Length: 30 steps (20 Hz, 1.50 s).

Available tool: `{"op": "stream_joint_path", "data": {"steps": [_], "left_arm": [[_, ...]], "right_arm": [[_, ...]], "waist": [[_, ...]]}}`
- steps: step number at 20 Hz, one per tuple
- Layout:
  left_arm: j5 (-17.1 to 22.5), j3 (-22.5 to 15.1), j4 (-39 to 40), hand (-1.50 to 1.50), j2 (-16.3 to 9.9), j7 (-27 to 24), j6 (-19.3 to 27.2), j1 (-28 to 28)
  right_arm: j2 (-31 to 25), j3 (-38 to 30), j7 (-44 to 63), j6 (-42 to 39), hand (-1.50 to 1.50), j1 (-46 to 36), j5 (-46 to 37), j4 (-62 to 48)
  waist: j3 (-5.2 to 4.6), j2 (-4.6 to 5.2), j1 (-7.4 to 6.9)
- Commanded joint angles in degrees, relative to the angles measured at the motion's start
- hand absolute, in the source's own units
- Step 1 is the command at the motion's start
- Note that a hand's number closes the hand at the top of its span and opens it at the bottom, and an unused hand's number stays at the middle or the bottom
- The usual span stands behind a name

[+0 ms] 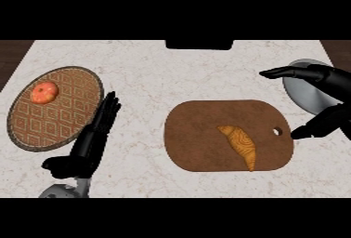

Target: Pick the croissant from the cutting board and place it in the pan

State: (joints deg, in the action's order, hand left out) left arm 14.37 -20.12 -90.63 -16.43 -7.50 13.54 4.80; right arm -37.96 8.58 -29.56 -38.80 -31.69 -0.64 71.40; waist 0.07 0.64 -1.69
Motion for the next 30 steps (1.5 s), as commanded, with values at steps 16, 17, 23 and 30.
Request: {"op": "stream_joint_path", "data": {"steps": [16, 17, 23, 30], "left_arm": [[-1.79, 1.41, 4.69, 0.0, 2.31, -5.0, -1.7, -1.53], [-3.05, 0.09, 1.77, 0.0, 2.53, -1.95, 0.08, -1.68], [-3.31, 1.85, -0.75, 0.0, 2.44, 0.86, -1.43, -0.44], [-4.65, 3.95, 1.53, 0.0, 4.01, -0.05, -3.93, -2.09]], "right_arm": [[-2.03, 29.68, -2.41, 4.13, -1.5, -7.32, -32.72, 7.81], [1.06, 32.44, -1.17, 7.38, -1.5, -7.61, -36.63, 4.83], [4.64, 33.44, -1.22, 11.55, -1.5, -5.39, -45.9, -0.31], [8.61, 28.18, -0.31, 7.11, -1.5, -3.75, -51.4, 1.06]], "waist": [[-0.12, -0.55, 1.4], [-0.07, -0.47, 0.63], [-0.06, -0.59, 1.1], [-0.08, -0.67, 1.43]]}}
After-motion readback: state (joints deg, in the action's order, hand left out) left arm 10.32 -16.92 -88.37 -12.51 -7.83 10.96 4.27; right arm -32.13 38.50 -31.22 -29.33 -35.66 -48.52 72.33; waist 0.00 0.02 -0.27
